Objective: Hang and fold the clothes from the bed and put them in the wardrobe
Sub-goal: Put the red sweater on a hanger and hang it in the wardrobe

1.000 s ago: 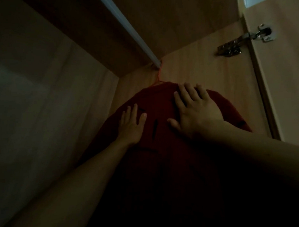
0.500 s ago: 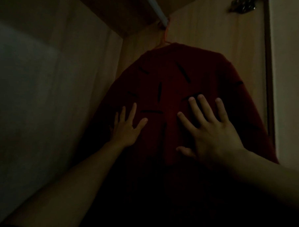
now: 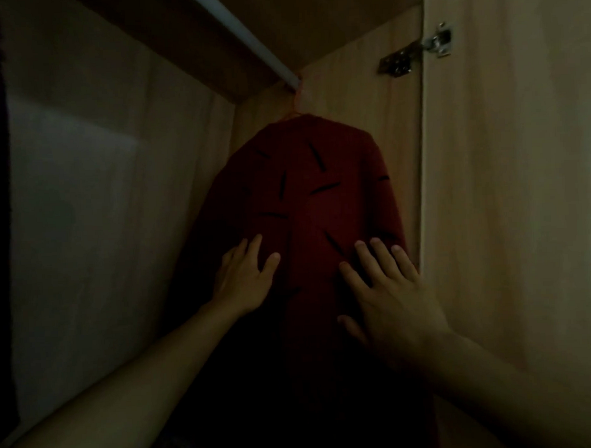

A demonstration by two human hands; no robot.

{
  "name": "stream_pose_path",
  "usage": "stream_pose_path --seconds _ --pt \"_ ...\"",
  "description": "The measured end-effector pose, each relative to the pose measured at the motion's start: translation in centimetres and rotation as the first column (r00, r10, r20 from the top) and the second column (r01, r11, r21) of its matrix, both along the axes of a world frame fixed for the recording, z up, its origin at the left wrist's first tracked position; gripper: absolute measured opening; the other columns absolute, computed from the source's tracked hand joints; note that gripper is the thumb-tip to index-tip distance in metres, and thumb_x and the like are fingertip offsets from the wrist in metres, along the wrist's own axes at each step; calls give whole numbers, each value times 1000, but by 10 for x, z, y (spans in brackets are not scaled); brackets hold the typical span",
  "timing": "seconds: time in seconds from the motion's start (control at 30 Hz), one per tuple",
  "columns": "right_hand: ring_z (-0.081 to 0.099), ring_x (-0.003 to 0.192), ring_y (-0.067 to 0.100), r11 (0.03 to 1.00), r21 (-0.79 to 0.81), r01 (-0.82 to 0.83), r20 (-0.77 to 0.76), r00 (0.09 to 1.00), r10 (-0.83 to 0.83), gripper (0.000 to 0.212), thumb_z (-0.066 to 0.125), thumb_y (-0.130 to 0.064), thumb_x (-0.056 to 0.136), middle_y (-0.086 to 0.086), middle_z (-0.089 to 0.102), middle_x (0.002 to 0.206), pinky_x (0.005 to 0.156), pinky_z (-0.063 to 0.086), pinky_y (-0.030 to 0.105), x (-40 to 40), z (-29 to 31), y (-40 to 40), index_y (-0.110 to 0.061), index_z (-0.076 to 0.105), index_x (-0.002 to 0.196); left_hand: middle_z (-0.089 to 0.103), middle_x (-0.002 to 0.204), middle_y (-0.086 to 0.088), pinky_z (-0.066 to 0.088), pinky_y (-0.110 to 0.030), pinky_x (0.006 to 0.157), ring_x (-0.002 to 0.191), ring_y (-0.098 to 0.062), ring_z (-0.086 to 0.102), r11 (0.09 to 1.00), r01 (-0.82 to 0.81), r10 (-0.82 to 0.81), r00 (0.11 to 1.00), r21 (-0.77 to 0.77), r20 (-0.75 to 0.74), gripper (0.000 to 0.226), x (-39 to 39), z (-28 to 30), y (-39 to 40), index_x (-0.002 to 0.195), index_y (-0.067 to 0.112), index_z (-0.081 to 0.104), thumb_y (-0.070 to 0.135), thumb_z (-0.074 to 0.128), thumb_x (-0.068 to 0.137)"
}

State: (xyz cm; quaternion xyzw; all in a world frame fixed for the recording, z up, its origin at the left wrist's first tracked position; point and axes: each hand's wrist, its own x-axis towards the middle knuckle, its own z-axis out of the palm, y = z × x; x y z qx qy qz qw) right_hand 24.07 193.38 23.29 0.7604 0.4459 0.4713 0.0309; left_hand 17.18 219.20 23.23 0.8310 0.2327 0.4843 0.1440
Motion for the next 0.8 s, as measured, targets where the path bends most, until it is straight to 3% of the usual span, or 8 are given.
stream_pose_path --seconds 0.17,0.33,0.53,0.67,0.8 --pt "-8 151 32 997 40 -69 -107 992 73 74 34 -62 95 12 -6 165 122 1 47 -9 -31 -70 -24 12 154 16 165 -4 16 -48 121 150 -26 13 979 -97 116 988 179 -98 68 -40 -26 -81 157 29 18 61 30 99" --pt "-2 151 33 997 49 -66 -198 977 74 74 35 -62 94 13 0 164 122 5 48 -17 -69 -142 -24 14 154 15 165 -3 14 -50 122 150 -24 12 967 -116 160 970 227 -182 66 -79 -58 -169 157 30 16 59 30 99" --pt "8 150 34 997 56 -46 -264 963 59 75 35 -64 92 14 8 164 121 14 47 -33 -89 -205 -23 21 153 17 165 -1 16 -50 121 150 -21 14 966 -15 75 972 259 -224 70 -107 -78 -250 156 35 13 66 28 96" --pt "10 150 32 993 112 -28 -336 940 65 75 40 -62 93 11 9 163 116 27 46 -42 -88 -237 -23 17 153 15 165 4 9 -55 122 151 -18 9 940 123 -33 961 317 -276 78 -116 -89 -292 155 42 8 79 20 87" --pt "15 149 31 984 176 10 -376 925 58 73 42 -61 93 12 15 162 116 27 45 -61 -107 -270 -23 24 153 15 165 5 6 -56 121 152 -16 6 915 265 -170 937 305 -305 76 -119 -109 -324 154 43 10 79 18 87"
